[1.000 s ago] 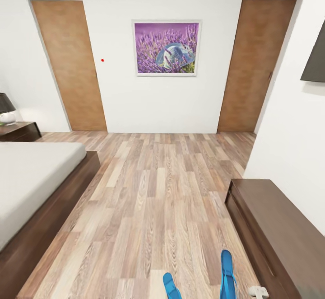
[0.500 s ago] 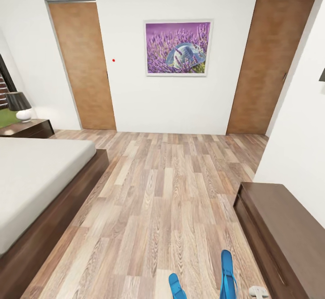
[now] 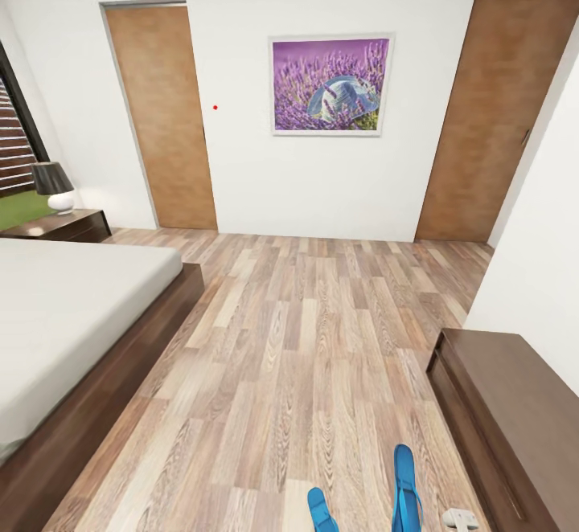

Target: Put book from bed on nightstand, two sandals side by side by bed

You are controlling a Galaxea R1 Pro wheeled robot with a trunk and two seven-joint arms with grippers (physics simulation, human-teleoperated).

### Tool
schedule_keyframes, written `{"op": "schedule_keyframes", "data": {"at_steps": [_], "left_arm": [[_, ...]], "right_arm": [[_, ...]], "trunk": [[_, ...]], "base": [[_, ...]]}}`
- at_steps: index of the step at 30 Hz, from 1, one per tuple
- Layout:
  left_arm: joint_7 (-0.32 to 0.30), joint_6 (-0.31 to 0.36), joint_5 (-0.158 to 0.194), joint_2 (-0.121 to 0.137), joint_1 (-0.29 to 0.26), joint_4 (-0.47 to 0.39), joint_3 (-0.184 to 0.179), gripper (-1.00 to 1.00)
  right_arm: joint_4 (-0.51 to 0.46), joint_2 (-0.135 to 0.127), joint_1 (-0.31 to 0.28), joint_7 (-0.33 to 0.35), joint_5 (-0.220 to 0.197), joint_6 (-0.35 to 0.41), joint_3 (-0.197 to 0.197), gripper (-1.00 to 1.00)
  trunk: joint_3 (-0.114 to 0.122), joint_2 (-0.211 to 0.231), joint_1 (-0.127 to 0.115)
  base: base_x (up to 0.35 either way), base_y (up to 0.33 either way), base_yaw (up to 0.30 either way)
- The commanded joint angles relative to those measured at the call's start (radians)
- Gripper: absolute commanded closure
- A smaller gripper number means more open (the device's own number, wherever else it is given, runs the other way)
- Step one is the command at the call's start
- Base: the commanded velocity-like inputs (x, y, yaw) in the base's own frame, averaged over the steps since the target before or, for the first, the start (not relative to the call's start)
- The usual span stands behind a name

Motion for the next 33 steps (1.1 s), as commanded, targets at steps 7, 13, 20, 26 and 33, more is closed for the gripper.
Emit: {"op": "schedule_keyframes", "data": {"at_steps": [7,13,20,26,33], "left_arm": [[0.000,-0.004,0.001,0.001,-0.001,0.000,-0.004,-1.00],[0.000,-0.003,0.001,0.001,-0.001,0.000,-0.004,-1.00],[0.000,-0.004,0.001,0.001,-0.001,0.000,-0.004,-1.00],[0.000,-0.004,0.001,0.001,-0.001,0.000,-0.003,-1.00],[0.000,-0.003,0.001,0.001,-0.001,0.000,-0.004,-1.00]], "right_arm": [[0.001,0.000,-0.001,0.004,-0.008,0.003,-0.001,1.00],[0.001,0.000,-0.001,0.004,-0.008,0.004,-0.001,1.00],[0.001,0.000,-0.001,0.004,-0.008,0.004,-0.001,1.00],[0.001,0.000,-0.001,0.004,-0.008,0.004,-0.001,1.00],[0.001,0.000,-0.001,0.004,-0.008,0.004,-0.001,1.00]], "trunk": [[-0.001,0.000,0.000],[-0.001,0.000,0.000],[-0.001,0.000,0.000],[-0.001,0.000,0.000],[-0.001,0.000,0.000]], "base": [[0.000,0.000,0.003],[0.000,-0.001,0.000],[0.000,-0.193,0.000],[0.000,-0.152,0.000],[0.022,-0.114,0.000]]}}
